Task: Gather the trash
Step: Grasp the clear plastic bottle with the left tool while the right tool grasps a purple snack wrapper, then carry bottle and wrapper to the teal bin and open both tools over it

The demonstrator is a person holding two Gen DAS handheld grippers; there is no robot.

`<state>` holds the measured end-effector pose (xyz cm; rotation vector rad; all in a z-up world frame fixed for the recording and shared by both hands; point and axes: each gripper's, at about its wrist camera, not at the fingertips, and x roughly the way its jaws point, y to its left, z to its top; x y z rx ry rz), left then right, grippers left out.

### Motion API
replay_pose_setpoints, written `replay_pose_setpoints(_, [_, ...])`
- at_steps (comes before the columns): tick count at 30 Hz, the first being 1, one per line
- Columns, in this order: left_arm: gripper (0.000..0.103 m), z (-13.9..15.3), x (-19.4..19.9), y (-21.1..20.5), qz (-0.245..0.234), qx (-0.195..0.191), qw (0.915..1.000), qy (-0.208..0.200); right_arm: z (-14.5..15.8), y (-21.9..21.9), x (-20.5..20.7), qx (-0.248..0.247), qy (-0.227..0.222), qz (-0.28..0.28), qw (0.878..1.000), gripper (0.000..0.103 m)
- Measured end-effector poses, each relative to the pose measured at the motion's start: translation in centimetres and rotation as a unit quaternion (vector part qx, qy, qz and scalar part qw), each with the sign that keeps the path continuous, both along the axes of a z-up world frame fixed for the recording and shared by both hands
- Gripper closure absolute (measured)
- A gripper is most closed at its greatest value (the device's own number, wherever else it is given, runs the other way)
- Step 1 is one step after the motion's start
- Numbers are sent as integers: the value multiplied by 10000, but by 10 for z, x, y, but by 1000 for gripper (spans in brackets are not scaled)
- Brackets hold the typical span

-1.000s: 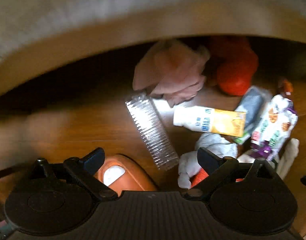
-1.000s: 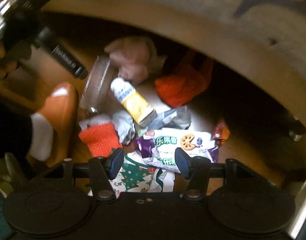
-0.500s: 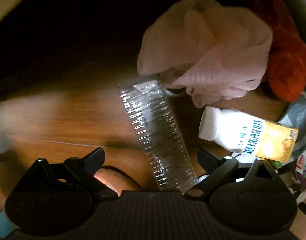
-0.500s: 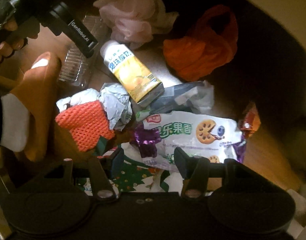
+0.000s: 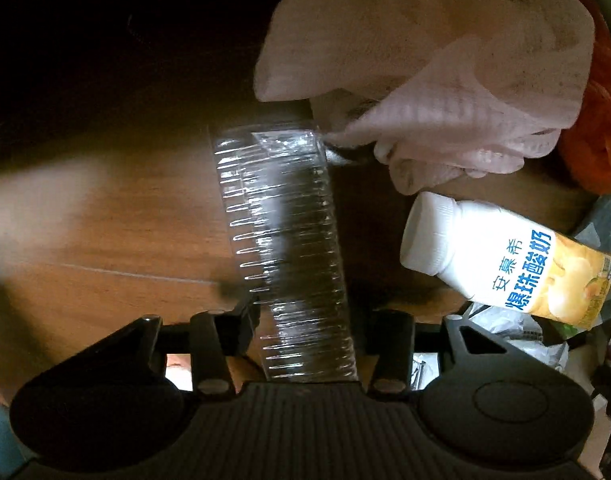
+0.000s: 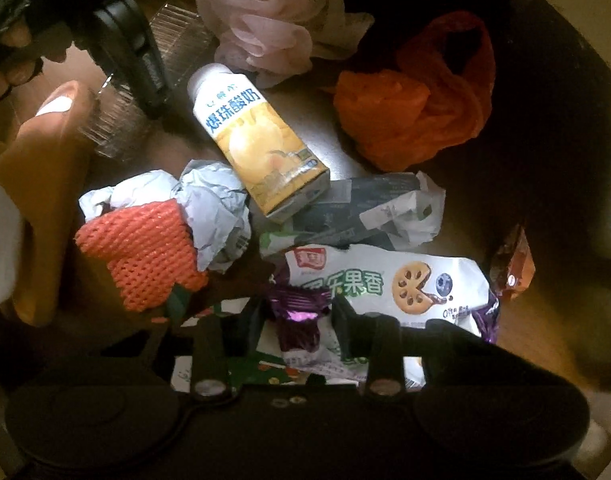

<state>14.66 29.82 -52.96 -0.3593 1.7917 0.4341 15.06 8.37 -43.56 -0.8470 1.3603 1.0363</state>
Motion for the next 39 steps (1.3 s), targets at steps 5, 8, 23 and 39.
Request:
replay_pose_setpoints(5, [57,21,-4,11,175,-167,9997,-62,24,-13,3,170,114,-210,9996,72])
replay_pose_setpoints(8, [57,40,-3,9,152,-221,9996,101,48,-24,5,292,120,-363,9988,73])
replay_pose_setpoints(23, [57,217,15,-69,-715,-960,9915,-506,222,-92,13,1398,-92,-1180,9831,74])
replay_pose_setpoints(39, [57,451,20,-185,-1300,-545,9518,-2724,424,-212,-13,2821,-1417,-1419,9382,74])
